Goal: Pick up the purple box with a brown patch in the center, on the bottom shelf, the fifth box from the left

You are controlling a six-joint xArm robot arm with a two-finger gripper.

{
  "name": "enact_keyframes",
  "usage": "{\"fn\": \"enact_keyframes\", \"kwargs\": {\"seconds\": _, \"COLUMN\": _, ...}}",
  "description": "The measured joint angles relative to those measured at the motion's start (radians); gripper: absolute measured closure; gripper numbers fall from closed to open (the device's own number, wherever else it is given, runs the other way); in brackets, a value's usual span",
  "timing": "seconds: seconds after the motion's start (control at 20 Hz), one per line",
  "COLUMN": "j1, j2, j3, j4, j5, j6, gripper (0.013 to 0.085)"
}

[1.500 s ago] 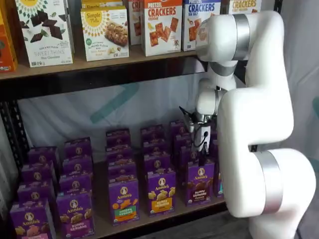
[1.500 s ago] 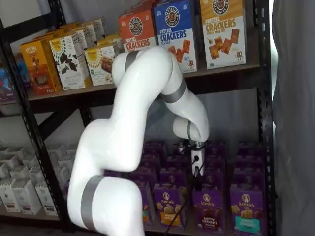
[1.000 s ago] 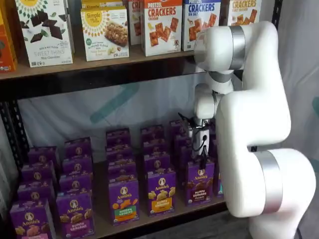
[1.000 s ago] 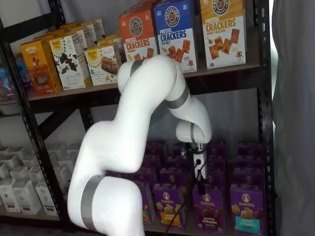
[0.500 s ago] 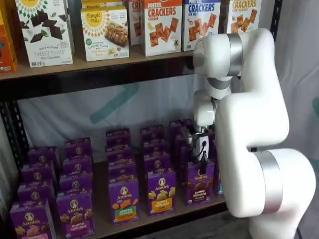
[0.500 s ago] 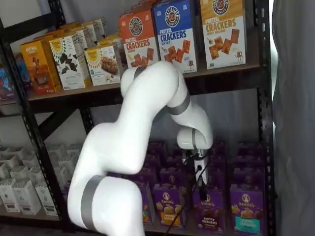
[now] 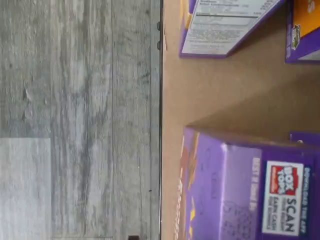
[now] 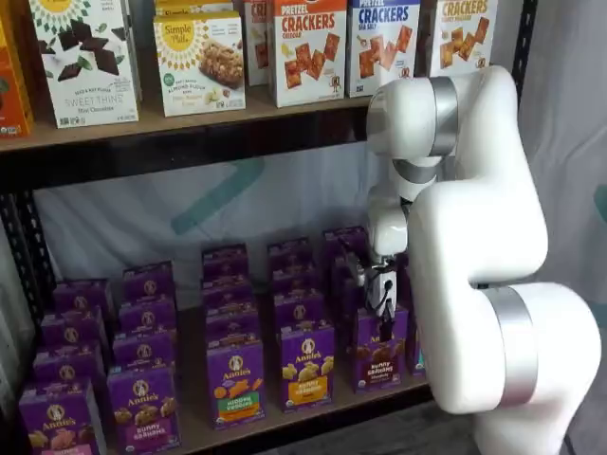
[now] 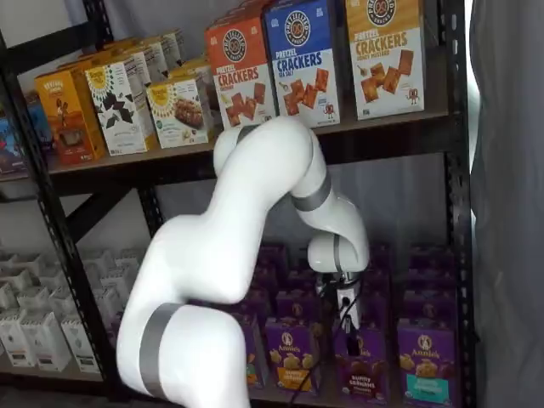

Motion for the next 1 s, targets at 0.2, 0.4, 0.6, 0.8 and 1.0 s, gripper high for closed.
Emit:
{"fn": "enact_keyframes", "kwargs": {"seconds": 0.2, "j1": 0.0, "j2": 0.009, "j3": -0.004, "j4": 0.011, "j5": -0.002, "j6": -0.01, "gripper": 0.021}}
{"fn": "enact_keyframes", "kwargs": {"seconds": 0.4, "j1": 0.0, "j2": 0.012, "j3": -0.004, "j4": 0.026, "j5": -0.009, "j6": -0.024, "gripper": 0.029}}
{"fn": "enact_keyframes", "kwargs": {"seconds": 0.6, "j1": 0.0, "j2": 0.015, "j3": -0.007, "j4": 0.029, "j5": -0.007, "j6": -0.026, "gripper": 0.037}}
{"fn": "enact_keyframes", "kwargs": {"seconds": 0.8, "j1": 0.001, "j2": 0.017, "j3": -0.006, "j4": 0.029, "j5": -0.012, "j6": -0.024, "gripper": 0.041}}
{"fn": "enact_keyframes", "kwargs": {"seconds": 1.0, "j1": 0.002, "j2": 0.018, "j3": -0.003, "j4": 0.033, "j5": -0.015, "j6": -0.027, "gripper": 0.041}}
